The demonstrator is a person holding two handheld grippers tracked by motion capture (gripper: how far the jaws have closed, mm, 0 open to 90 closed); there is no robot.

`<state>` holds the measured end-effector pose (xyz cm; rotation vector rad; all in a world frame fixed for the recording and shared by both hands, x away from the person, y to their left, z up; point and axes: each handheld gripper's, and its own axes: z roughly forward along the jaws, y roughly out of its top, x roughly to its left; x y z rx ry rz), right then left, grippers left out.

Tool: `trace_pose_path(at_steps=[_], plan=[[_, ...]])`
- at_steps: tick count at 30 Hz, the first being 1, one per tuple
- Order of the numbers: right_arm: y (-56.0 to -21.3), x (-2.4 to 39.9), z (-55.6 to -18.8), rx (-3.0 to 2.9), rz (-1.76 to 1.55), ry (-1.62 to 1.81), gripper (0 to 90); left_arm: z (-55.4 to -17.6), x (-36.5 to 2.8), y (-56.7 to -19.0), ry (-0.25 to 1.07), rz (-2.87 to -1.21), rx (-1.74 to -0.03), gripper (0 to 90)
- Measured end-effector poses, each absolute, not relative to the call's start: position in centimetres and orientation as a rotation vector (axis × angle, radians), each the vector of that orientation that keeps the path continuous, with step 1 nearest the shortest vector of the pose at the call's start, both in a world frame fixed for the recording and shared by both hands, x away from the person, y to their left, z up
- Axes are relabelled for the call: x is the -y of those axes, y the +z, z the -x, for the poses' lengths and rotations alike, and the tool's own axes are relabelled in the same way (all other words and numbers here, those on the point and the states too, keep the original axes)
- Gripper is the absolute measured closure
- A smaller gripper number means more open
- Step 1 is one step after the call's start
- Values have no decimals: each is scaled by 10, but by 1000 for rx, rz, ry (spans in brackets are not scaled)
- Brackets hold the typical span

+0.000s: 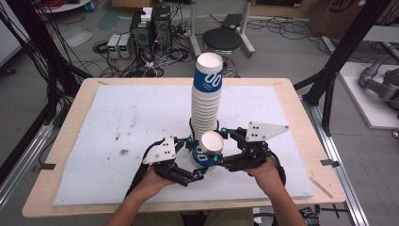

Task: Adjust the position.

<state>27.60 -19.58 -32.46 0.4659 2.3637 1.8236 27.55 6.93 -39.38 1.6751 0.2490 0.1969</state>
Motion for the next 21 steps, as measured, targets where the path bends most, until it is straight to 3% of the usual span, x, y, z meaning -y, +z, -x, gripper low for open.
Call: trace_pose_path(at_steps=[7,11,14,21], plan=[[-330,199,-277,-2367,-494,1832,306,-274,-70,-392,221,-1717,-216,251],[-332,200,-276,-2376,-506,1830,302,-275,-70,-388,228,-1771,-206,268],[-332,203,-276,-2367,-522,1813,191,-276,-70,-381,228,-1841,-201,272],[-322,211,-277,-2439,-407,1724,190,-279,-71,-372,216,-1957,-184,276]])
